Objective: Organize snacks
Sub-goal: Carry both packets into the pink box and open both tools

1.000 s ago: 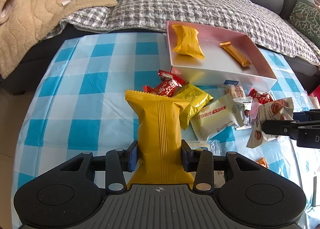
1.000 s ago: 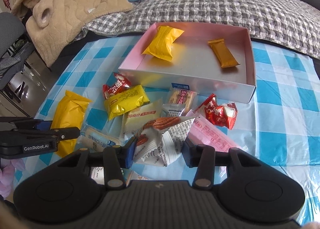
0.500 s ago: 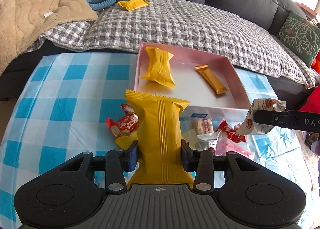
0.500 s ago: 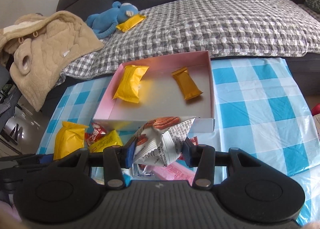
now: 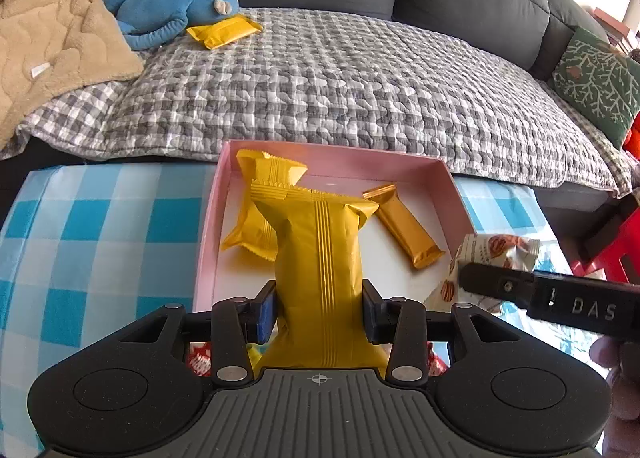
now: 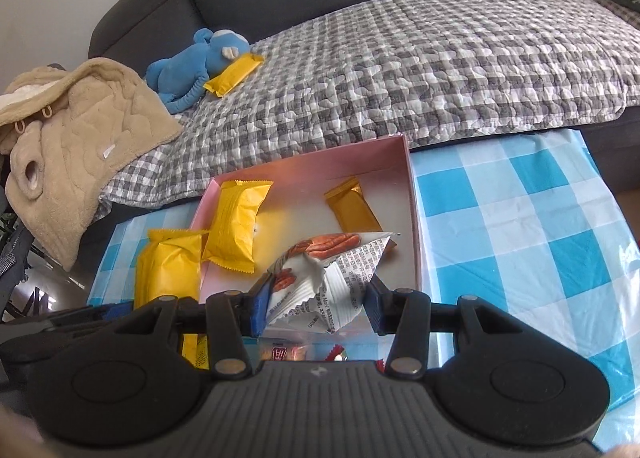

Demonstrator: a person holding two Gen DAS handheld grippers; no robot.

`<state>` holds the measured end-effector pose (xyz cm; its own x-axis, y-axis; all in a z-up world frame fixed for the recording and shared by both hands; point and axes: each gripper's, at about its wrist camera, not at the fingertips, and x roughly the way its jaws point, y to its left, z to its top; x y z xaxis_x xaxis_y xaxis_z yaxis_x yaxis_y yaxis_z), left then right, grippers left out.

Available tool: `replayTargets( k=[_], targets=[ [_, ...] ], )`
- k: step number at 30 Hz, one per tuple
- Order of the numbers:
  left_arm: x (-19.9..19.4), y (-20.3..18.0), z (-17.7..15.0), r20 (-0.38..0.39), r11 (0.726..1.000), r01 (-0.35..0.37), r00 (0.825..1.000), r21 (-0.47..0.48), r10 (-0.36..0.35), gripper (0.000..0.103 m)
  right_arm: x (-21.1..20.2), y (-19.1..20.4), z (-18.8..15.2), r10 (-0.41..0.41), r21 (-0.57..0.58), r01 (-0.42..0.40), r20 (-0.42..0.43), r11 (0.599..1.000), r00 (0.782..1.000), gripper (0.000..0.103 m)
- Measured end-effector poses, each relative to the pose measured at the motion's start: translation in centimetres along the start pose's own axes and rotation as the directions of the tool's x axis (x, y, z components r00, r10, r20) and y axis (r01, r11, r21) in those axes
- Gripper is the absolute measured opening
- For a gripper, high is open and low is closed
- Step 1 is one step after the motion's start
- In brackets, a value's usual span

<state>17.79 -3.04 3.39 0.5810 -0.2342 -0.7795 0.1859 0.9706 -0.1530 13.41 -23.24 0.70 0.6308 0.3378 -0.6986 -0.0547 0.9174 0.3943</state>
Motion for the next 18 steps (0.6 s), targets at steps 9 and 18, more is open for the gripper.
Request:
replayTargets(
  k=[9, 18],
  targets=[
    [5.7, -1.2, 2.6, -0.019, 1.000, -0.007, 1.000, 0.026, 0.008, 0.039, 3.0, -1.2, 0.7, -0.002, 0.003, 0.002, -0.039, 1.000, 0.999, 0.043],
    [9.1, -2.2, 3.5, -0.015, 1.000, -0.005, 1.000, 0.026, 0.005, 0.040, 4.2, -2.0, 1.3, -0.007, 0.009, 0.008, -0.051, 1.000, 0.999, 0.044]
  ],
)
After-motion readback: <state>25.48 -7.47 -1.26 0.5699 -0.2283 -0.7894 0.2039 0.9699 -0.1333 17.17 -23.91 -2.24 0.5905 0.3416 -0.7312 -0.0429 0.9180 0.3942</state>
